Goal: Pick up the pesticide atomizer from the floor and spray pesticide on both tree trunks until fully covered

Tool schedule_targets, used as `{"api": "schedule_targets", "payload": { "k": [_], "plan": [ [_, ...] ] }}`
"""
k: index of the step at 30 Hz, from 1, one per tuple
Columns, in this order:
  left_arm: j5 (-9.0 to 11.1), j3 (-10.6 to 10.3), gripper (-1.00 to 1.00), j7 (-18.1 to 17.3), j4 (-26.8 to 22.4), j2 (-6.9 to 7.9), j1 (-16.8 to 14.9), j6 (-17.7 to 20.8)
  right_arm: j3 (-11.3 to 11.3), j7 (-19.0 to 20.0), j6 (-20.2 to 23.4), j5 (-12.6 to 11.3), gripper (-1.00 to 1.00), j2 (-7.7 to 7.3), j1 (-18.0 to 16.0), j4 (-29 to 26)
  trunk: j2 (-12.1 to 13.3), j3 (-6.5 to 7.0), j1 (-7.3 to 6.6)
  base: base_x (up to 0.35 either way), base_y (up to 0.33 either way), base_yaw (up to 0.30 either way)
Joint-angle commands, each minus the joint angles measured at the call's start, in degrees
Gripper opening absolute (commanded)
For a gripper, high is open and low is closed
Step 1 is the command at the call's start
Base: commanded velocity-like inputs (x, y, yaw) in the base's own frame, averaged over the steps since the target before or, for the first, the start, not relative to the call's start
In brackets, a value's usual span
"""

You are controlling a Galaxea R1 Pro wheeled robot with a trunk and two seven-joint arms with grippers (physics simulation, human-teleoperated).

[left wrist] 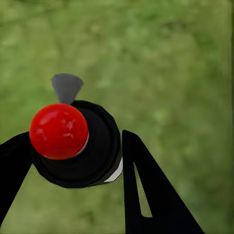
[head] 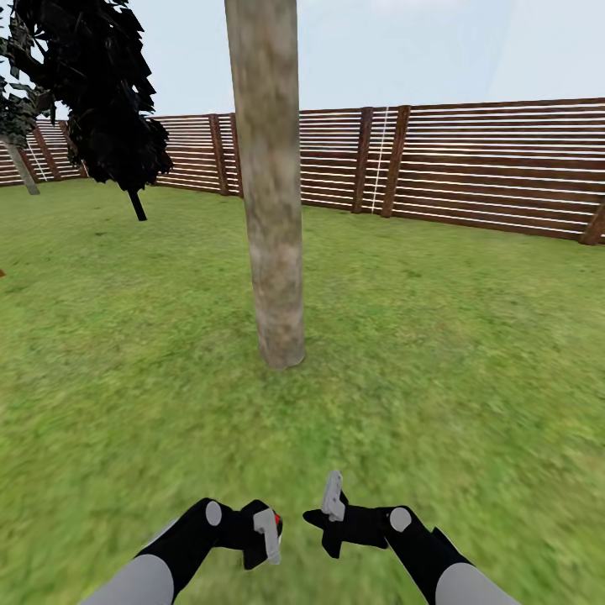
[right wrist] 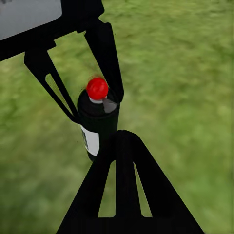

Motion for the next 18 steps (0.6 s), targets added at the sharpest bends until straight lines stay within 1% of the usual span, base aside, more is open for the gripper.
{"api": "schedule_targets", "payload": {
  "k": [1, 3, 7, 10, 14, 18],
  "plan": [
    [0.0, 0.0, -1.0, 0.0, 0.0, -0.34, 0.0, 0.0, 0.0, 0.0, 0.0, 0.0, -1.0, 0.0, 0.0, 0.0, 0.0, 0.0, 0.0, 0.0, 0.0, 0.0],
    [-0.1, 0.0, -1.0, 0.0, -0.1, -0.83, 0.0, -0.1, 0.0, 0.0, 0.0, 0.0, -1.0, 0.01, 0.0, 0.0, 0.0, 0.0, 0.0, 0.0, 0.0, 0.0],
    [-0.6, -1.5, -1.0, 0.0, -0.1, -1.66, 0.0, 0.0, 0.0, 0.0, 0.0, 0.0, -1.0, 0.01, 0.0, 0.0, 0.0, 0.0, 0.0, 0.0, 0.0, 0.0],
    [-0.5, -1.8, -1.0, -0.1, -0.1, -1.83, 0.0, -0.1, 0.0, 0.0, 0.0, 0.0, -1.0, 0.01, 0.0, 0.0, 0.0, 0.0, 0.0, 0.0, 0.0, 0.0],
    [-0.4, -1.8, -1.0, -2.4, -0.1, -1.87, -0.3, 0.1, 0.0, 0.0, 0.0, 0.0, -1.0, 0.01, 0.0, 0.0, 0.0, 0.0, 0.0, 0.0, 0.0, 0.0],
    [-0.2, -1.9, -1.0, -2.7, -0.1, -2.35, -0.4, 0.1, 0.0, 0.0, 0.0, 0.0, -1.0, 0.01, 0.0, 0.0, 0.0, 0.0, 0.0, 0.0, 0.0, 0.0]
  ]
}}
